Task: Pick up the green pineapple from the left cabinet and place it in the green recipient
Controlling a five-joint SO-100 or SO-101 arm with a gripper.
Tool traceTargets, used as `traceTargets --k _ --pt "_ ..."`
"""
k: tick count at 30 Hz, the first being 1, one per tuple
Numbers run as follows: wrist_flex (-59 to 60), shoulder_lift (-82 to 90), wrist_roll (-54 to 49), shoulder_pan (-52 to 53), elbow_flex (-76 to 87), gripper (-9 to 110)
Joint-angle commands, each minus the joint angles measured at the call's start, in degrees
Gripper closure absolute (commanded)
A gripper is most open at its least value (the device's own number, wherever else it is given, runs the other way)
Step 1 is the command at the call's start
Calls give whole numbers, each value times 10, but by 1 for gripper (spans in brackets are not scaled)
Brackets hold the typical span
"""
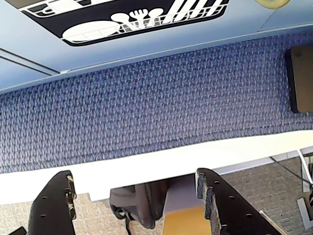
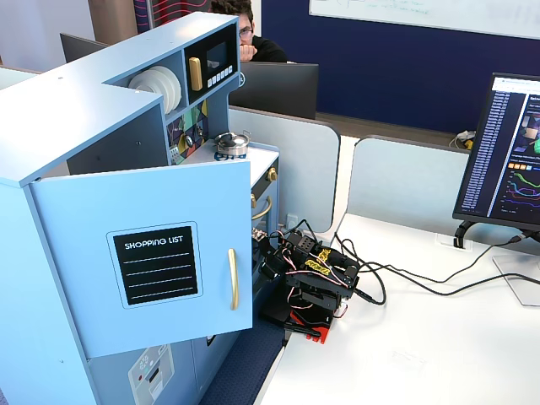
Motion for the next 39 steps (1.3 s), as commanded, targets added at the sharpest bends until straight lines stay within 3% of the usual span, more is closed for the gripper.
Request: traceTargets --k 1,11,14,17,23,27,33,37,39 --pt "95 -3 17 -15 17 101" --pt "83 -4 32 -42 17 101" --pt "-24 -5 53 -98 16 101" --pt "-204 -5 62 -192 7 101" --pt "-526 -33 -19 -399 -20 101" --pt "-582 -127 -80 -475 -108 101" --pt "-679 -345 -110 -480 -314 99" --pt "-746 -454 -120 -466 -410 91" --pt "-766 -497 -95 -456 -445 81"
